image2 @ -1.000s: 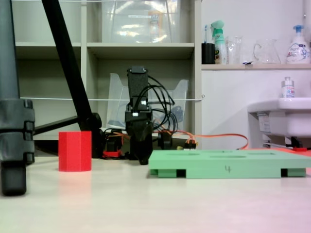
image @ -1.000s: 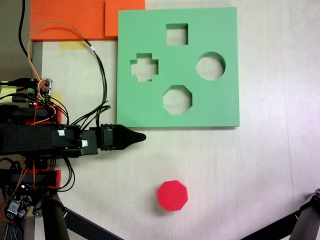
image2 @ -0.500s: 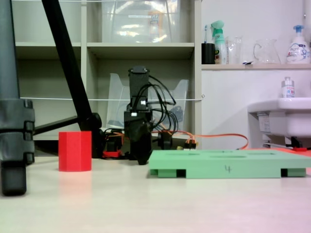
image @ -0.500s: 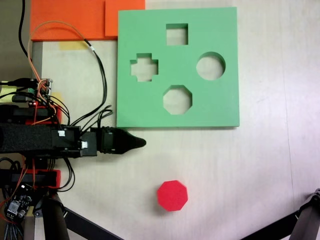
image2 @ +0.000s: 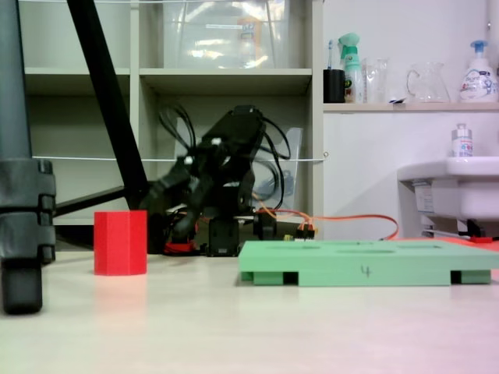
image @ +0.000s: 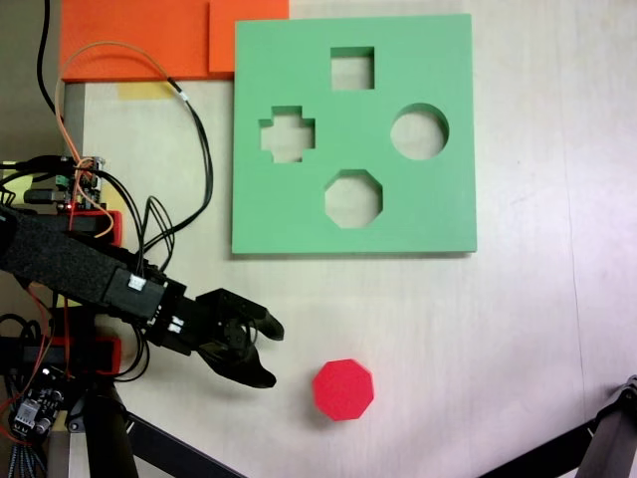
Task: Put the octagonal pillar block into the corresponding hole
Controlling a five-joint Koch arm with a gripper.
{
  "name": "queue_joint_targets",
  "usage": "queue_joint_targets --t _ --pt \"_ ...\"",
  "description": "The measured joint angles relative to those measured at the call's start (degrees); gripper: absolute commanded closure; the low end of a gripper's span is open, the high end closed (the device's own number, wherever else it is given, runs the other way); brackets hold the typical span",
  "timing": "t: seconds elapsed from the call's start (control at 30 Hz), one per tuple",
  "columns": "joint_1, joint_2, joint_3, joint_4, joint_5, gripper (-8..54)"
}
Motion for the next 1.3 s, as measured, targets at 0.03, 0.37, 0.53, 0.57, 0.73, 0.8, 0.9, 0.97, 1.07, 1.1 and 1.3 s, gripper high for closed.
queue_joint_targets --t 0.03,0.37,0.53,0.57,0.73,0.8,0.9,0.97,1.07,1.1,1.3 --pt "0.09 0.0 -4.39 5.71 2.99 22.1" --pt "-2.72 -26.28 -51.86 51.68 13.1 24.1" --pt "-2.64 -35.6 -58.27 58.8 6.59 24.2" --pt "-2.64 -37.0 -60.47 58.8 5.54 24.9" --pt "-1.93 -44.65 -71.1 61.96 2.11 24.8" --pt "-2.37 -46.32 -72.16 62.58 1.85 20.1" --pt "-3.69 -48.34 -75.32 62.67 1.32 1.1" --pt "-4.48 -49.39 -75.41 62.67 0.44 0.3" --pt "-4.66 -50.54 -75.41 62.67 -1.32 -2.7" --pt "-4.48 -50.8 -75.41 62.67 -1.76 -4.8" --pt "-3.08 -52.82 -75.5 62.67 -2.29 -6.7"
